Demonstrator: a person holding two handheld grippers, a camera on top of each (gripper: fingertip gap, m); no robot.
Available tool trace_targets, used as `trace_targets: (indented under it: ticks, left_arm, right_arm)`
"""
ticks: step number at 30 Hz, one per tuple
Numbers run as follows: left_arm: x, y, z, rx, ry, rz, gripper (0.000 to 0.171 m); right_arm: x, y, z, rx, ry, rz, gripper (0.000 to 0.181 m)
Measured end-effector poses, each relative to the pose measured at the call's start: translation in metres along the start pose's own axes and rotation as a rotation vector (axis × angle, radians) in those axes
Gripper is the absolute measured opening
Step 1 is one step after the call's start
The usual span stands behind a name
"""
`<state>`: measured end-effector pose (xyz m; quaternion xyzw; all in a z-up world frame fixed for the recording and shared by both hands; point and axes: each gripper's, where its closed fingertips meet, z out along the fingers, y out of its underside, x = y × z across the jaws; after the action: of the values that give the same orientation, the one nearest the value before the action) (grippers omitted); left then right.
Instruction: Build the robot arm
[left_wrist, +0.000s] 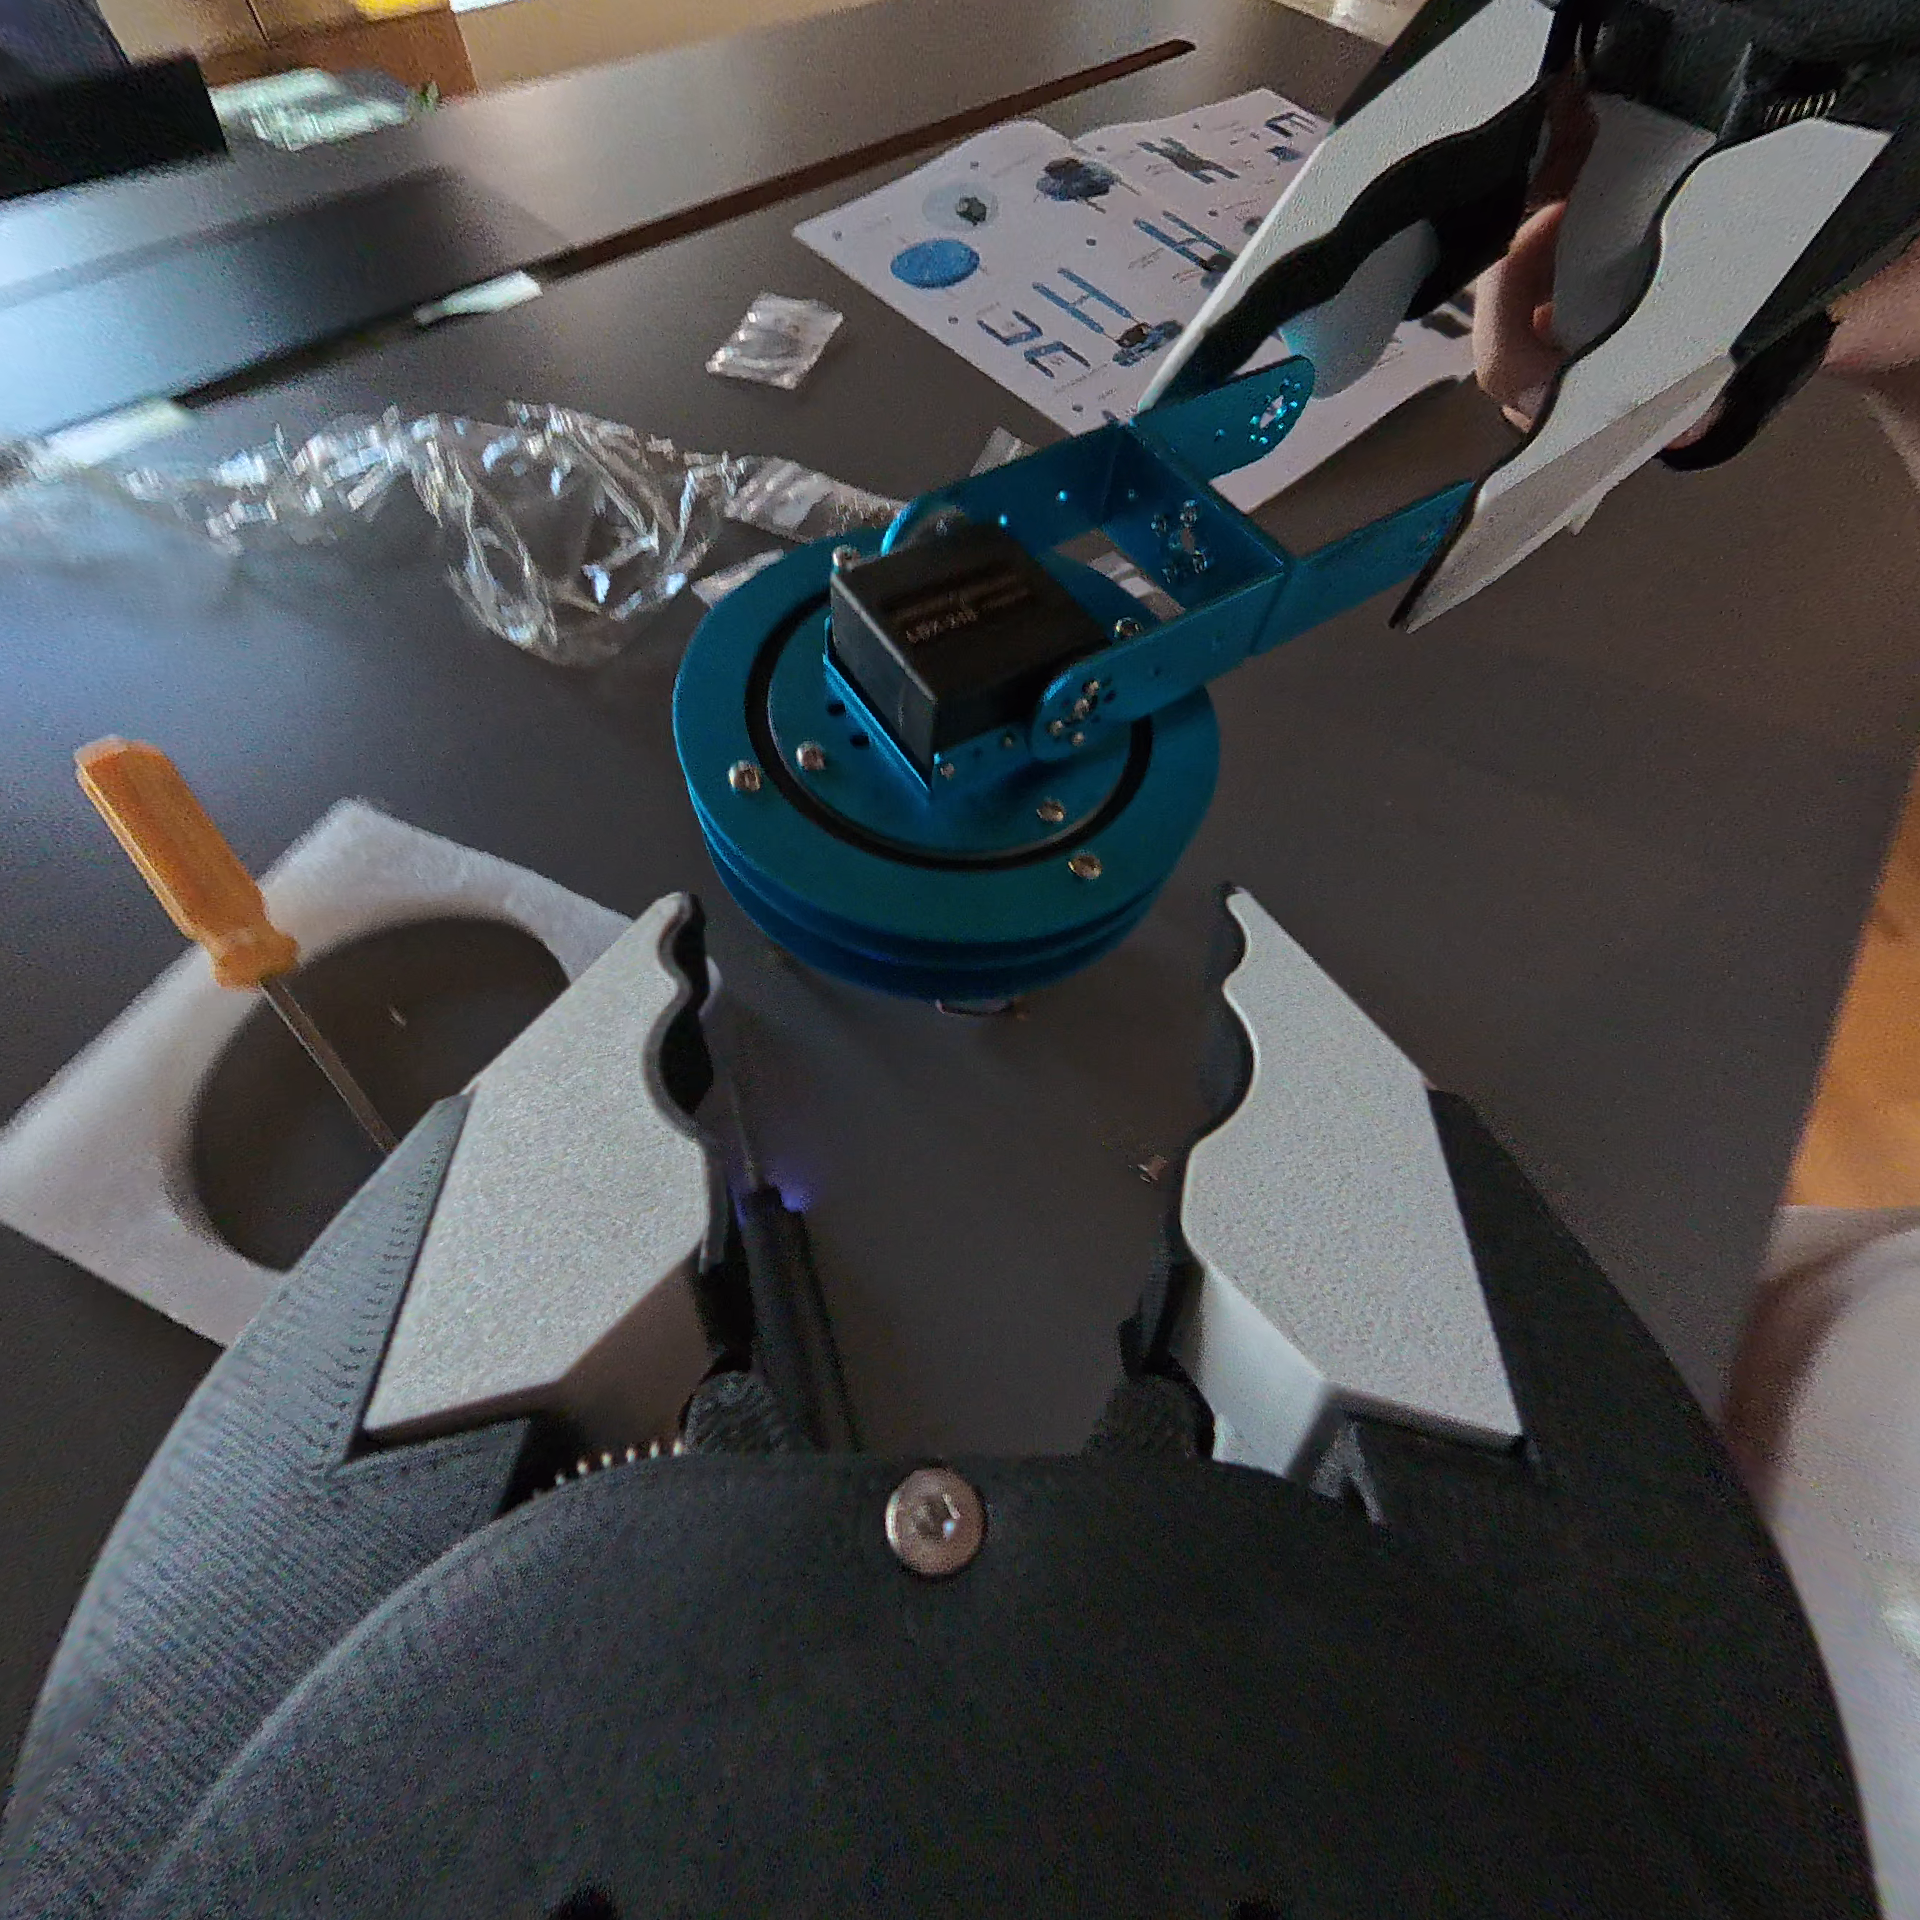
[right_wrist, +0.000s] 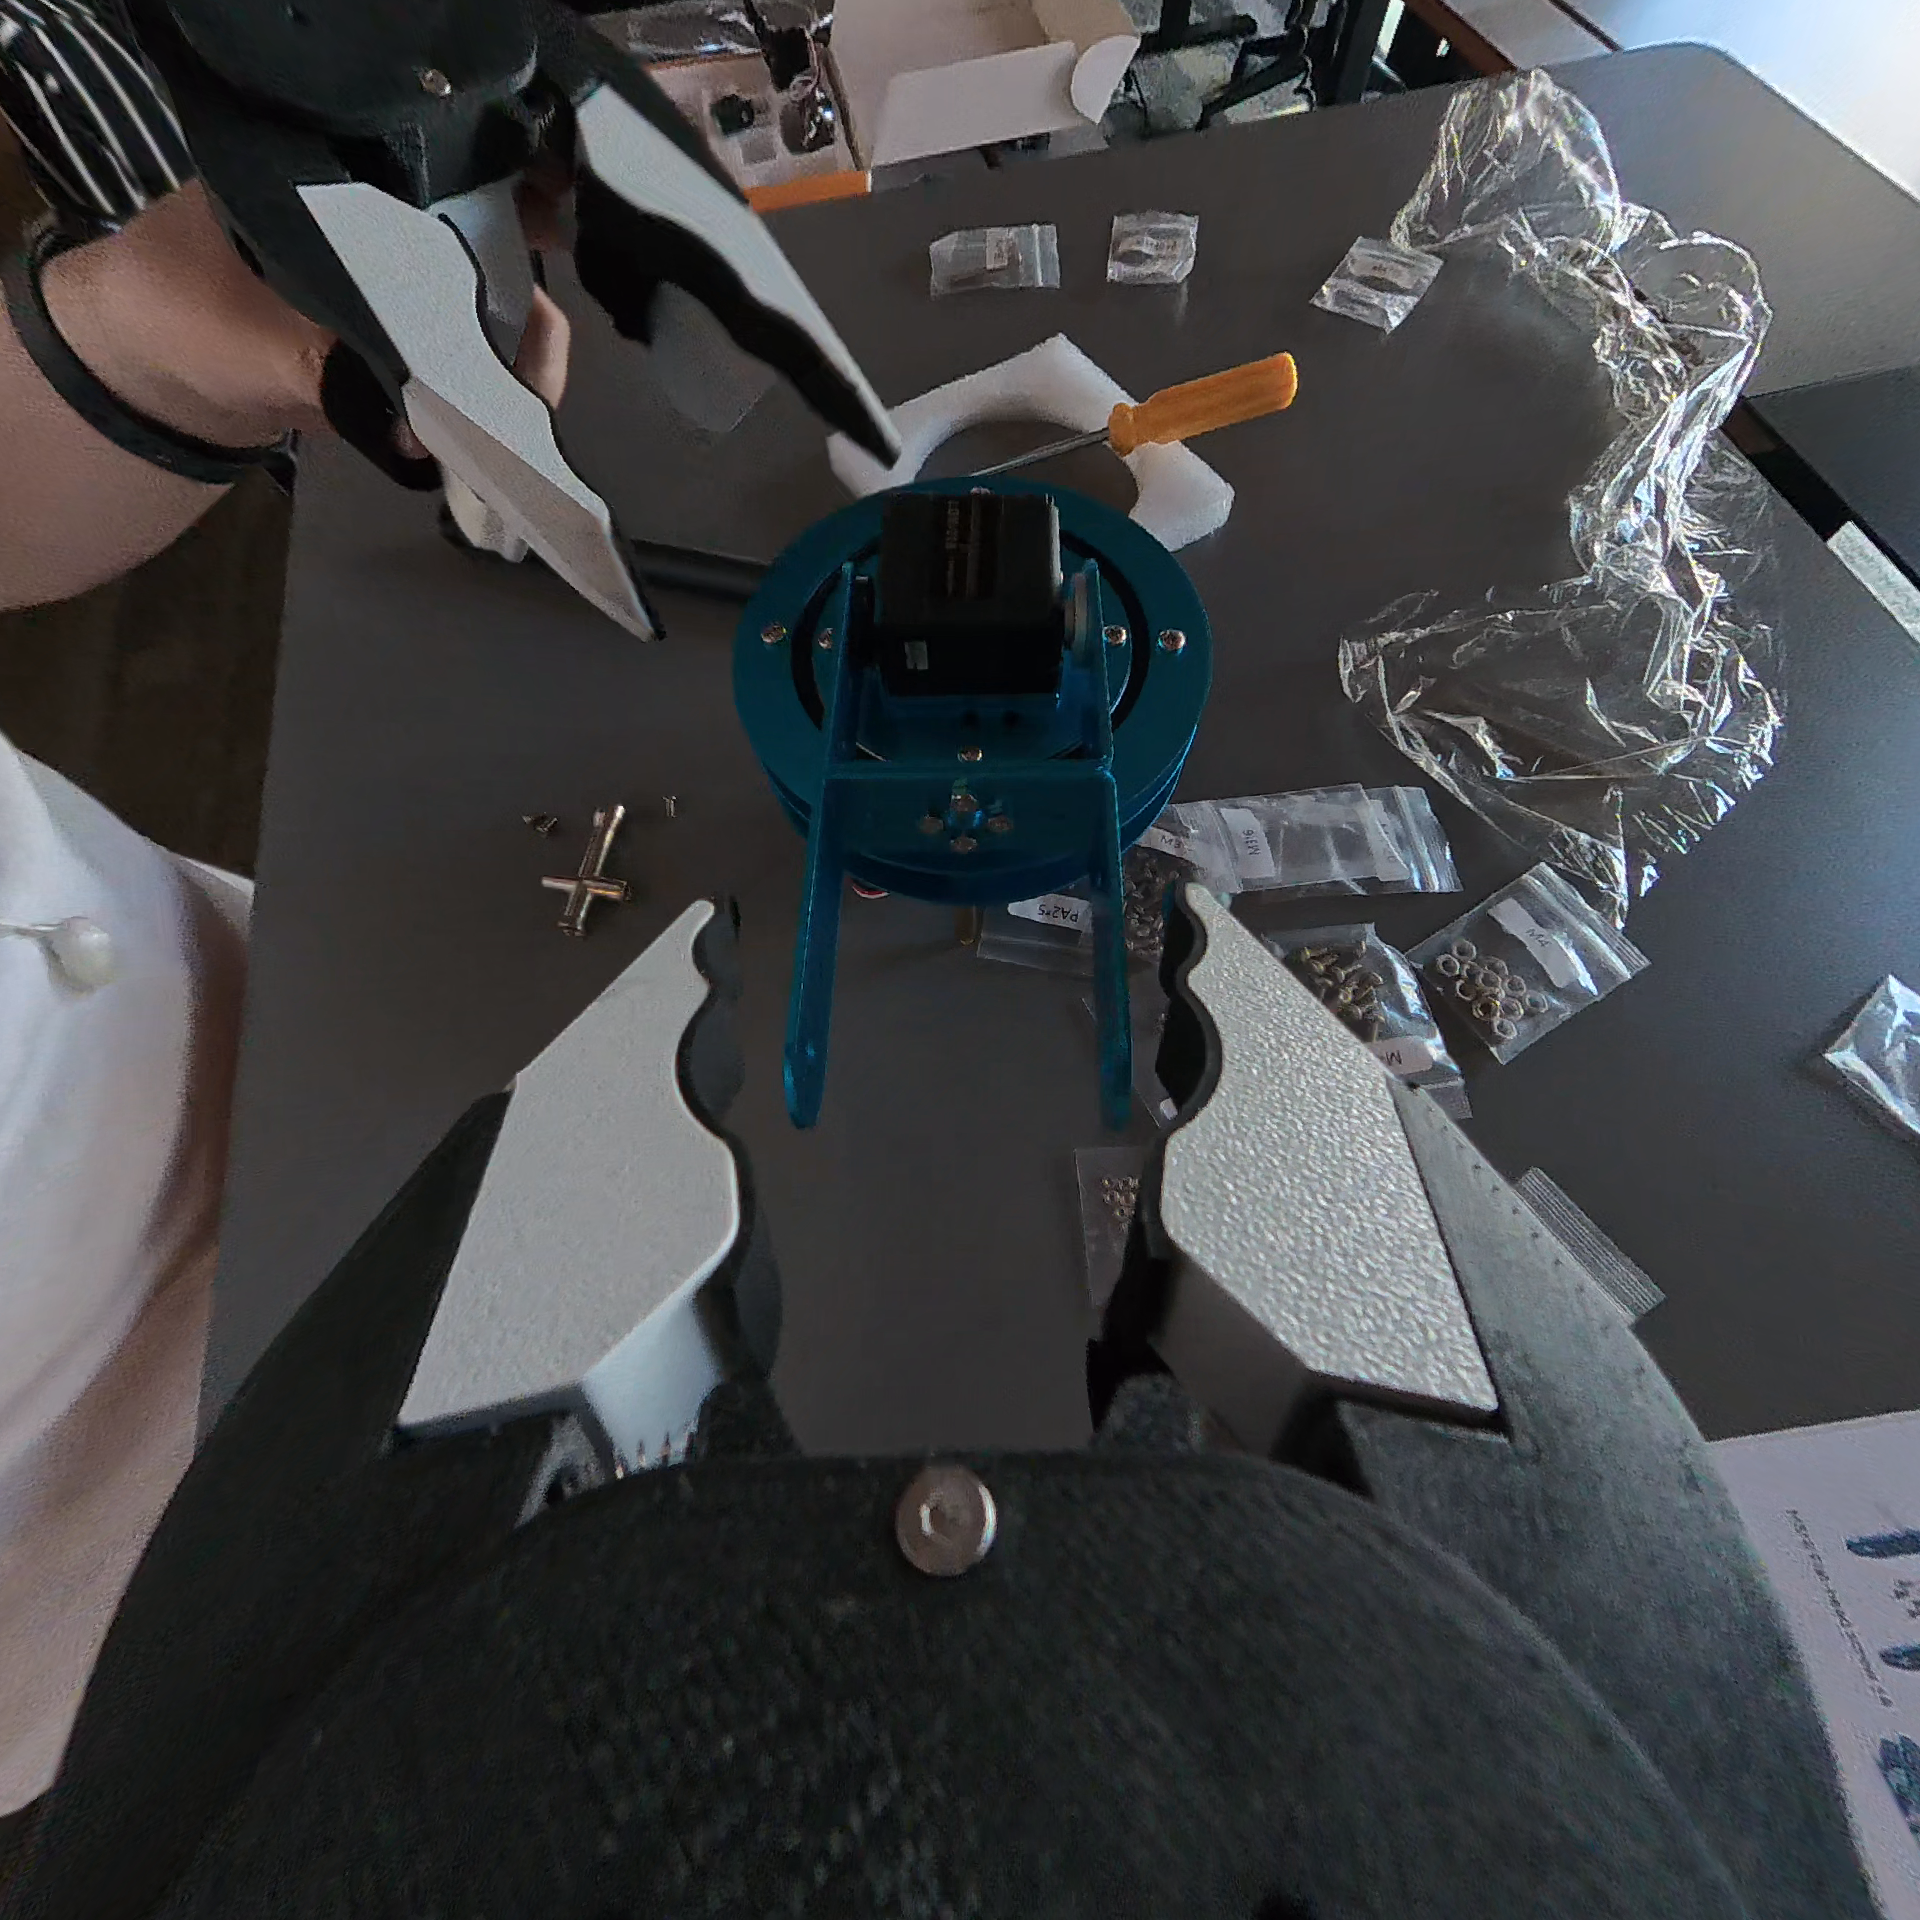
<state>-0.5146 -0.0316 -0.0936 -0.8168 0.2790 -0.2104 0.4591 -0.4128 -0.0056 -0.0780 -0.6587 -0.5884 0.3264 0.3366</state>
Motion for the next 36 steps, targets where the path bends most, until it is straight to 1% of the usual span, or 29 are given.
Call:
trace_targets:
  ticks: [2, 3, 5, 7, 9, 13, 17, 20, 22, 26, 28, 29, 31, 32, 33, 34, 36]
  left_arm:
    - [-0.004, -0.006, 0.009, 0.011, -0.027, 0.104, 0.106]
    - [-0.003, -0.007, 0.014, 0.01, -0.02, 0.142, 0.11]
    - [-0.001, -0.003, 0.023, -0.024, -0.007, 0.179, 0.112]
    - [-0.002, 0.004, 0.032, -0.073, -0.014, 0.194, 0.111]
    - [-0.004, 0.007, 0.036, -0.082, -0.028, 0.194, 0.11]
    - [-0.004, 0.01, 0.036, -0.057, -0.007, 0.122, 0.106]
    - [-0.004, 0.011, 0.036, -0.039, -0.002, 0.098, 0.104]
    - [-0.004, 0.015, 0.031, -0.045, -0.006, 0.063, 0.097]
    - [-0.004, 0.016, 0.028, -0.044, 0.003, 0.022, 0.095]
    - [-0.013, 0.02, 0.02, -0.094, -0.029, 0.008, 0.094]
    - [-0.019, 0.022, 0.013, -0.1, -0.055, -0.005, 0.084]
    - [-0.023, 0.023, 0.01, -0.098, -0.067, -0.02, 0.079]
    - [-0.03, 0.025, 0.007, -0.089, -0.088, -0.077, 0.073]
    - [-0.03, 0.026, 0.007, -0.085, -0.076, -0.117, 0.07]
    - [-0.028, 0.026, 0.006, -0.077, -0.056, -0.156, 0.07]
    - [-0.026, 0.026, 0.003, -0.063, -0.044, -0.19, 0.074]
    - [-0.019, 0.027, -0.006, -0.029, -0.031, -0.237, 0.072]
  right_arm:
    - [-0.002, 0.0, 0.002, -0.001, 0.016, -0.016, 0.075]
    - [-0.001, -0.001, 0.003, 0.006, 0.041, -0.025, 0.073]
    - [0.004, 0.0, 0.003, 0.009, 0.089, -0.035, 0.066]
    - [0.004, -0.001, 0.003, 0.028, 0.096, -0.026, 0.065]
    - [0.004, -0.001, 0.003, 0.037, 0.101, -0.008, 0.065]
    - [0.004, -0.002, 0.003, 0.041, 0.127, 0.009, 0.065]
    - [0.003, -0.002, 0.003, 0.03, 0.156, 0.023, 0.065]
    - [-0.002, -0.002, 0.003, 0.04, 0.102, 0.027, 0.065]
    - [-0.004, -0.004, 0.002, 0.057, 0.082, 0.08, 0.064]
    - [-0.022, -0.003, 0.001, 0.036, 0.09, 0.079, 0.066]
    - [-0.04, -0.004, 0.003, 0.035, 0.075, 0.082, 0.071]
    - [-0.049, -0.004, 0.004, 0.037, 0.064, 0.078, 0.073]
    - [-0.064, -0.006, 0.006, 0.066, 0.04, 0.086, 0.071]
    - [-0.072, -0.007, 0.007, 0.084, 0.007, 0.108, 0.072]
    - [-0.079, -0.009, 0.006, 0.102, -0.04, 0.129, 0.077]
    - [-0.084, -0.01, 0.001, 0.113, -0.091, 0.14, 0.078]
    - [-0.079, -0.017, -0.017, 0.177, -0.156, 0.12, 0.075]
